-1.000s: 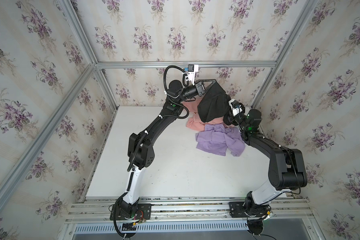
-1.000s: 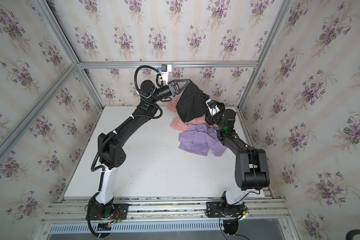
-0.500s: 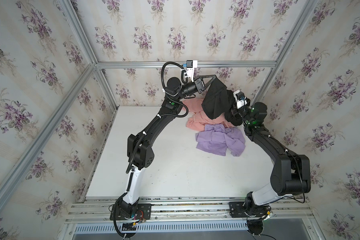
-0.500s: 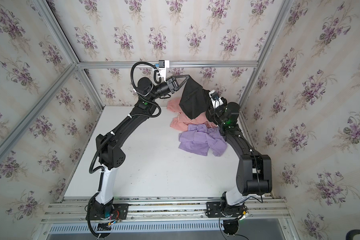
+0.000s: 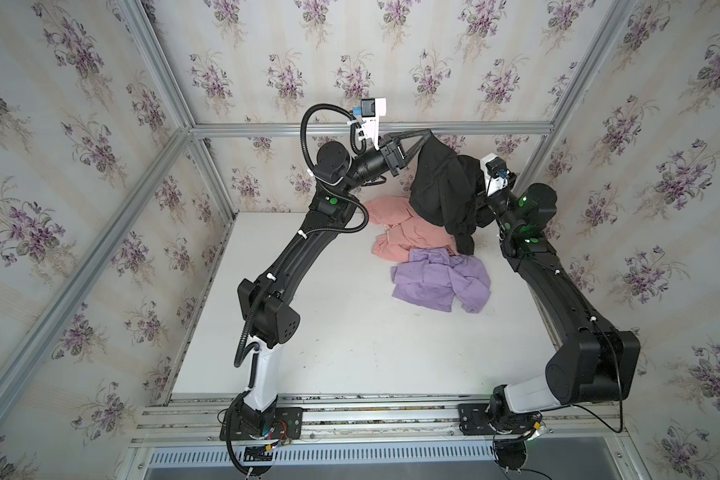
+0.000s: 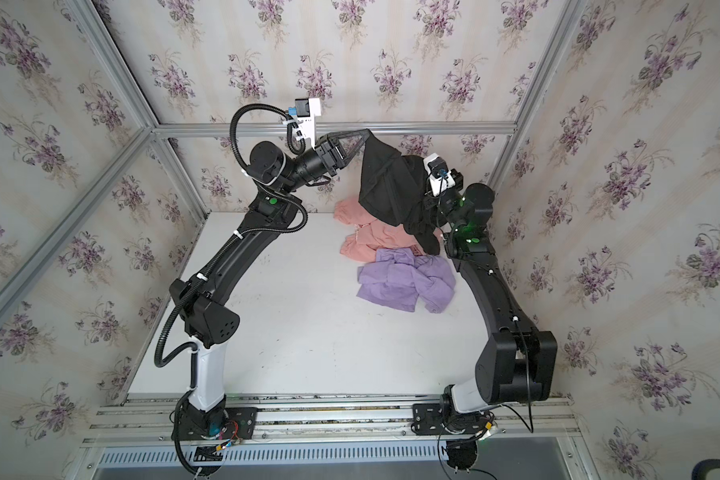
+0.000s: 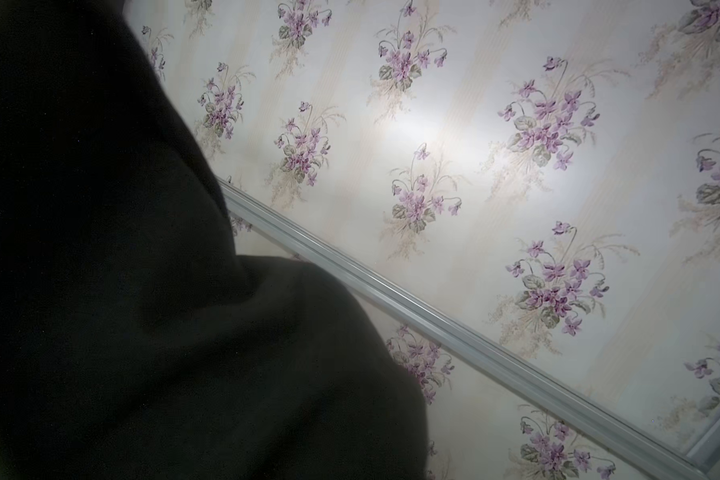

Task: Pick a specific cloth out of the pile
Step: 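Raise the black garment higher with both grippers, shaking it free, then carry the black garment with both grippers toward the robot and lower it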

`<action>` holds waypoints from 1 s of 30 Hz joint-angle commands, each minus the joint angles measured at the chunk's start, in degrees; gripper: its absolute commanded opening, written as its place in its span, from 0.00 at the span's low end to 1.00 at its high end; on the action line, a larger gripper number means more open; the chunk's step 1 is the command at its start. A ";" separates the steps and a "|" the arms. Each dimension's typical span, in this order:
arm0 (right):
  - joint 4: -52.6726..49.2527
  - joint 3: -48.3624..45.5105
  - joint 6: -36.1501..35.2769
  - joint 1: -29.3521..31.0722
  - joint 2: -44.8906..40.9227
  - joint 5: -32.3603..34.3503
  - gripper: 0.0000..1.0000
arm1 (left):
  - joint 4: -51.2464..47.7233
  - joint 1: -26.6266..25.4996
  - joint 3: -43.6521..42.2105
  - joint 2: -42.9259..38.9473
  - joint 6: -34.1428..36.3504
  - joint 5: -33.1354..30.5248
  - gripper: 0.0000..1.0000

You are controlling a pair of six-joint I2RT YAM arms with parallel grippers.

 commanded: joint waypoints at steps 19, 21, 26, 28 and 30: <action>-12.65 5.52 -3.20 9.39 -11.84 3.49 0.00 | -1.10 -0.88 -14.18 -17.05 7.39 -0.50 0.00; -13.72 5.23 -4.49 11.32 -13.21 4.09 0.00 | -1.25 -1.24 -15.50 -18.76 8.25 -0.64 0.00; -16.56 5.84 -6.06 15.38 -15.55 5.27 0.00 | -2.15 -2.06 -18.19 -22.62 9.48 -0.47 0.00; -17.48 5.61 -7.10 17.56 -16.83 6.09 0.00 | -2.34 -2.23 -20.33 -24.59 10.36 -0.81 0.00; -18.98 5.42 -7.84 19.97 -18.34 6.86 0.00 | -2.37 -2.24 -23.05 -26.96 11.05 -1.79 0.00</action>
